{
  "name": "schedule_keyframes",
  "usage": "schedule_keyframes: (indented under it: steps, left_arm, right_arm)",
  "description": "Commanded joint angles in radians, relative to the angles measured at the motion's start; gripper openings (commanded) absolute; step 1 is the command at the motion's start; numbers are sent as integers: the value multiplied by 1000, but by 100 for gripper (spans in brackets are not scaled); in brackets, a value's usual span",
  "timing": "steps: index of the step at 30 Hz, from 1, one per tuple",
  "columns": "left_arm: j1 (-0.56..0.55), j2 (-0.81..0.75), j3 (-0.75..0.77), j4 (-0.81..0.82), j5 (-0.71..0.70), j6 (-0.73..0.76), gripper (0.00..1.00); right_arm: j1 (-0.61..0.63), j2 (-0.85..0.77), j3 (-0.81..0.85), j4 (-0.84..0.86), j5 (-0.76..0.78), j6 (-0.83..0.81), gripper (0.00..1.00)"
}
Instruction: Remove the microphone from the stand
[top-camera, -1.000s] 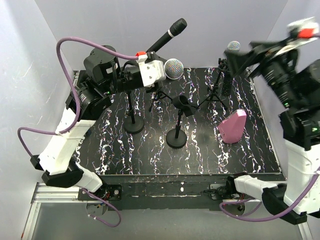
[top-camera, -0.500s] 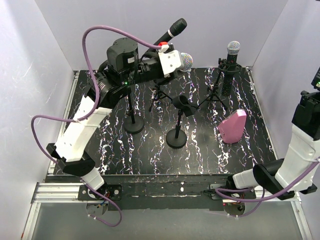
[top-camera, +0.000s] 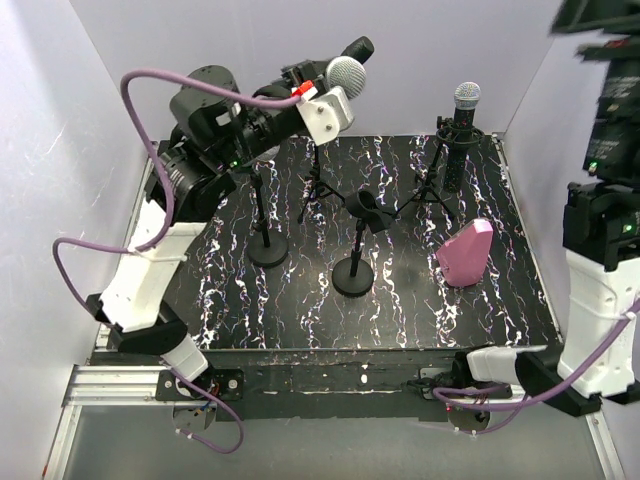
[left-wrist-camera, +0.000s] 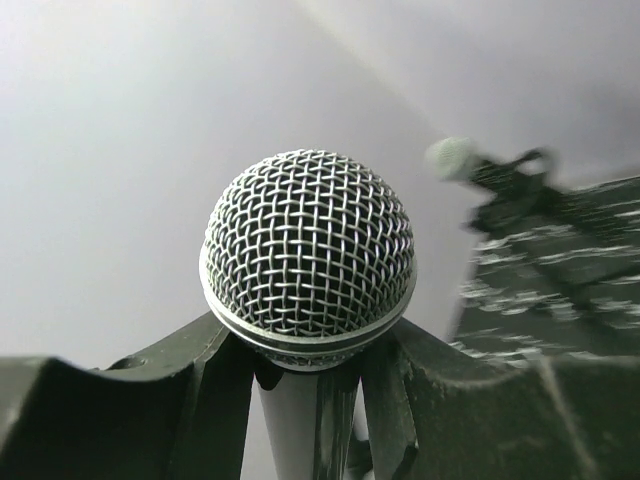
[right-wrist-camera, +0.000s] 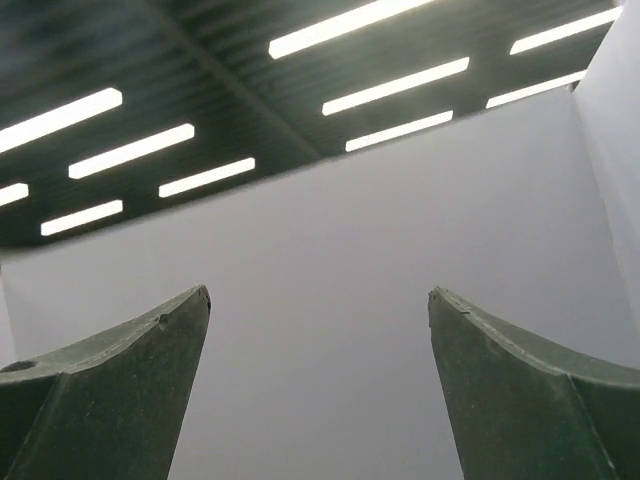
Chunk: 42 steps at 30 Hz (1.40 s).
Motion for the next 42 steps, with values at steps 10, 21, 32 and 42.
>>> schedule_keyframes:
  steps: [10,21,32,42]
  left_arm:
    - [392,-186,-201,-408,-861,65,0]
    - [859,-300,-802,-586,-419,-539,0]
    - [887,-145,-1186,-349,-297,-691,0]
    - [901,-18,-1305,-209,-277,-763,7]
  right_arm:
    - [-3,-431,-912,-627,-532,-292,98]
    - [-2,-425,-886,-820,-523,-308,98]
    - [-2,-459,-947,-907,-584,-361,98]
    - [-3,-485,-967,-1008,-583,-413,98]
